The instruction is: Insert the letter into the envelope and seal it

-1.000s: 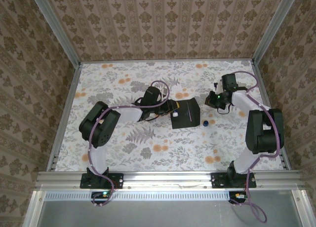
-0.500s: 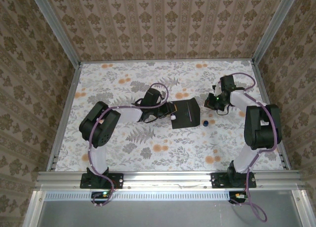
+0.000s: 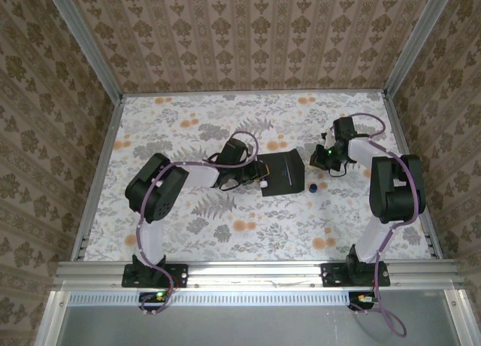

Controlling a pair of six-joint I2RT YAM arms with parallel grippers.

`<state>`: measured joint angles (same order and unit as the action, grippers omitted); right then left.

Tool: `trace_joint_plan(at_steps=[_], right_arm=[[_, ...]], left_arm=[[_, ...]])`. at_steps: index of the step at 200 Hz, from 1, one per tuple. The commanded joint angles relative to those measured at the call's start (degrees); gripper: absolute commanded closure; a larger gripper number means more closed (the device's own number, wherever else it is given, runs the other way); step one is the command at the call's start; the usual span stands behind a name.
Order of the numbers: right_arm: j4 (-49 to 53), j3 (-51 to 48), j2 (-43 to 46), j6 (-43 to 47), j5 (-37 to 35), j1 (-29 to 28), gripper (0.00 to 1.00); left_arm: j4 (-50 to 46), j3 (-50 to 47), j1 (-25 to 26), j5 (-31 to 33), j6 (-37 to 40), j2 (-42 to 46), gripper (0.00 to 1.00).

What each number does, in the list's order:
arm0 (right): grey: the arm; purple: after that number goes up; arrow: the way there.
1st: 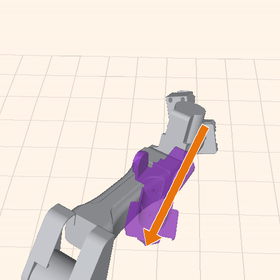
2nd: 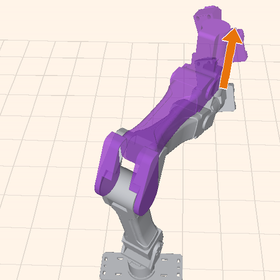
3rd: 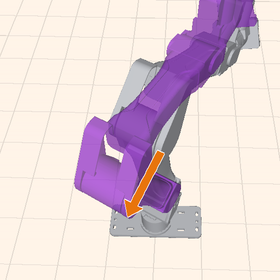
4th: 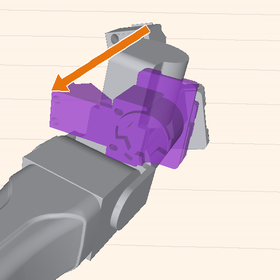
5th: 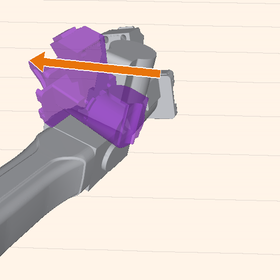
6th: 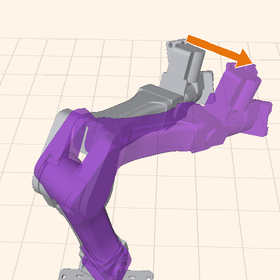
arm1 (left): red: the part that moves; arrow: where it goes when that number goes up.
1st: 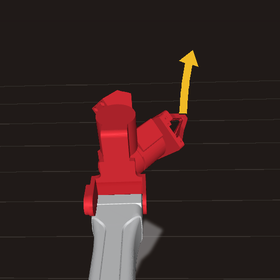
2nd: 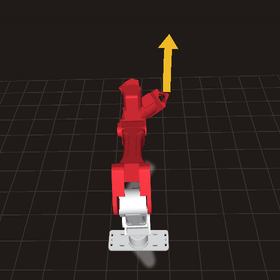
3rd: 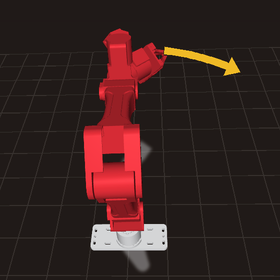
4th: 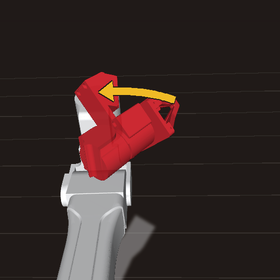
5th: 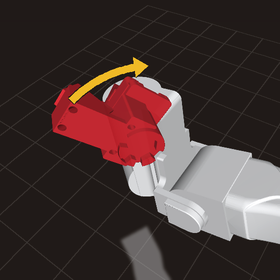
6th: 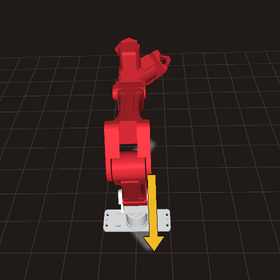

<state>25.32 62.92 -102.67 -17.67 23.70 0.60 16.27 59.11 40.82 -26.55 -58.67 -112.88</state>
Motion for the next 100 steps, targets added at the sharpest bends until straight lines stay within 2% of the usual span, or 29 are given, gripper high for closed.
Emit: trace_joint_plan(at_steps=[1,100], right_arm=[[-1.13,1.07,-0.87,1.81,1.64,0.28,1.00],[-2.50,0.65,-2.35,1.60,4.30,0.28,1.00]], left_arm=[[0.49,0.94,0.23,0.09,1.66,-1.20,1.00],[0.05,0.58,0.29,0.45,2.57,-2.61,1.00]])
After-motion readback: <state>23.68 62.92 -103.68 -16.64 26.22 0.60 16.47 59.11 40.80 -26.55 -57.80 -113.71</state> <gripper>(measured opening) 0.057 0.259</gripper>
